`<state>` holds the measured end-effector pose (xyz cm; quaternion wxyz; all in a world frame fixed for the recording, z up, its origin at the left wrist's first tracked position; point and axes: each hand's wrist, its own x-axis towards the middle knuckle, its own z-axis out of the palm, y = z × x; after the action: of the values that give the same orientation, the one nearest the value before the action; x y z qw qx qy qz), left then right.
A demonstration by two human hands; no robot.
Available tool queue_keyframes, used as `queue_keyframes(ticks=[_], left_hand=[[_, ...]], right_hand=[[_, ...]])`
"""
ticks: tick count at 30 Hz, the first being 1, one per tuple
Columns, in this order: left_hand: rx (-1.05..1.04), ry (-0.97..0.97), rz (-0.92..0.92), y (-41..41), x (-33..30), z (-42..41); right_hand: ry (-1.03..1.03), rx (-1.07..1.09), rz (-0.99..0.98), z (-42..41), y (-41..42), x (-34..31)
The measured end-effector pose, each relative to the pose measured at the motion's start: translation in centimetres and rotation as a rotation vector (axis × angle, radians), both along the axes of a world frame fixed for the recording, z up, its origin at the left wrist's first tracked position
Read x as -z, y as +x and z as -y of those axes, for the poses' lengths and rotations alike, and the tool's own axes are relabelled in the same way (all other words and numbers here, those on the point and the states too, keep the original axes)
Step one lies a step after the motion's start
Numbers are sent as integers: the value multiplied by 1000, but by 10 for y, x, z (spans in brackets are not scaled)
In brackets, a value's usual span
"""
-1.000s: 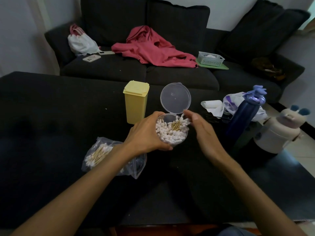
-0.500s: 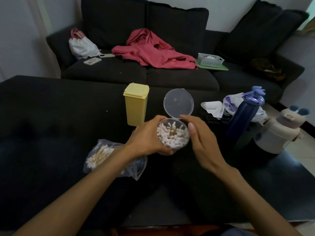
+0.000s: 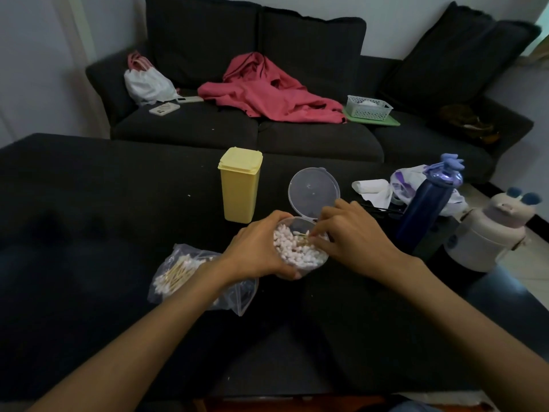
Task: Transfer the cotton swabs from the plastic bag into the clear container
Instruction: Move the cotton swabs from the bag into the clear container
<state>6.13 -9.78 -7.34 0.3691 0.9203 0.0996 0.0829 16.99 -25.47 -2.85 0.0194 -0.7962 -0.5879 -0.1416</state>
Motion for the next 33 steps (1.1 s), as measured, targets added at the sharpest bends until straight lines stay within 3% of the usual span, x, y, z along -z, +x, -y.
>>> queue_keyframes(ticks=[4, 10, 21, 27, 33], left_hand=[[-6, 1, -1, 1, 1, 0], [-64, -100, 24, 6, 3, 3], [-93, -117, -218, 17, 19, 12], [-20, -24, -279, 19, 1, 13], [-28, 145, -158, -20, -23, -9]], right_hand=[[-3, -6, -119, 3, 2, 3], [-52, -3, -112, 6, 2, 7], [-150, 80, -371, -7, 16, 16], [-39, 104, -538, -8, 24, 17], [172, 164, -568, -18, 10, 9]])
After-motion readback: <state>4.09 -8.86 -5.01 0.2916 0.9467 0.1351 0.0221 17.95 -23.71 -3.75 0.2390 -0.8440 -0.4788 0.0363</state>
